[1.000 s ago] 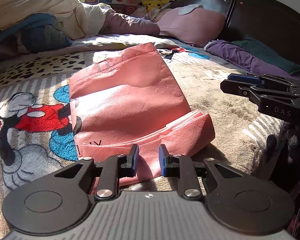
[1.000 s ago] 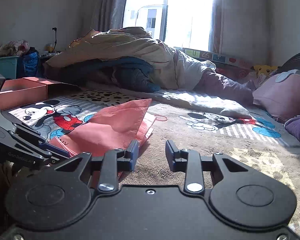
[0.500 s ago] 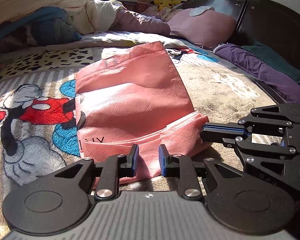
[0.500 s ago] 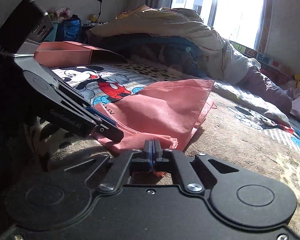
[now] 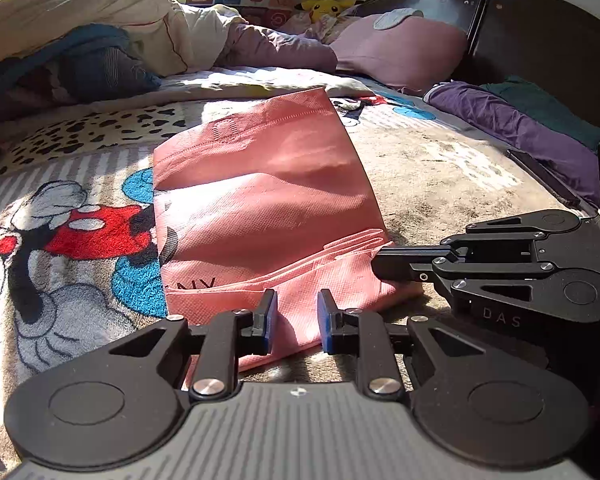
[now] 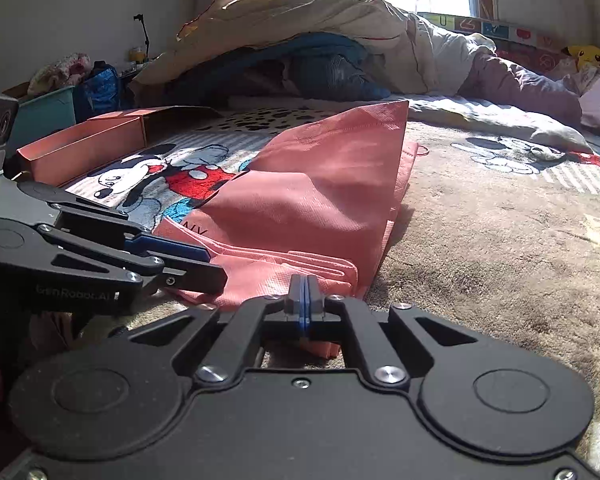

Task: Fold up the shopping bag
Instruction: 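Pinch the folded bag edge with the right gripper while the left gripper grasps the opposite side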

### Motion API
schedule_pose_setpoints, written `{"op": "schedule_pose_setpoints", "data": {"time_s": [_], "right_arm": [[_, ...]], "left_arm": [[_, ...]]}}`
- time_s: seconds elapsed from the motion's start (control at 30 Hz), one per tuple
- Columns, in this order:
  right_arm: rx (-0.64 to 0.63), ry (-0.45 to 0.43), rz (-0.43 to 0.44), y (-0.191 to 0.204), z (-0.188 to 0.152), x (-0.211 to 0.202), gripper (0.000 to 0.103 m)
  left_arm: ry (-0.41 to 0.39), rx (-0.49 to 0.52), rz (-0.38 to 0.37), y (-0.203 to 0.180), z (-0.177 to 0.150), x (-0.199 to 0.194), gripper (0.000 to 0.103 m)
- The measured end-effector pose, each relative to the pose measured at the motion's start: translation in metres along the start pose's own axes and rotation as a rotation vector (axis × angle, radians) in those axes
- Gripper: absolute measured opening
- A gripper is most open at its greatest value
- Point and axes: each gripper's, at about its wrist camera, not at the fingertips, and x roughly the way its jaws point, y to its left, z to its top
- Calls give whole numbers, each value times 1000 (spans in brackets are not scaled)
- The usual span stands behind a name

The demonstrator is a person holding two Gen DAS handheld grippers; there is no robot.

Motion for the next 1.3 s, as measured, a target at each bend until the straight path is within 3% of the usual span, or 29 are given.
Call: {"op": "schedule_pose_setpoints", "data": {"time_s": [0.13, 0.3, 0.4, 0.5, 0.6, 0.77, 0.9, 1.03, 1.23, 1.3], "right_arm": [[4, 6, -22, 5, -2, -2, 0], [11, 22, -44, 8, -2, -5, 0], [-79, -6, -87, 20, 0, -7, 0], [-176, -43, -117, 30, 2, -5, 0], [-191, -53, -128, 30, 3, -5, 0], [-261, -68, -131, 36, 1, -8, 4], [-234, -57, -155, 27, 2, 4, 4], [-223, -56, -172, 24, 2, 12, 3], [-189, -63, -140, 16, 2, 13, 3], [-192, -67, -141, 17, 0, 13, 3]], "left_arm": [[-57, 42, -72, 3, -1, 6, 21], [-43, 132, -88, -5, 2, 15, 20], [-36, 156, -86, -4, 3, 18, 20], [-50, 137, -81, 1, 1, 19, 20], [-51, 97, -98, 8, 3, 20, 21], [-41, 118, -94, 8, 8, 23, 21], [-40, 102, -91, 9, 10, 28, 21], [-49, 184, -58, 6, 14, 10, 21], [-89, 309, -101, 13, -12, -19, 22], [-94, 343, -102, 14, -16, -19, 29]]}}
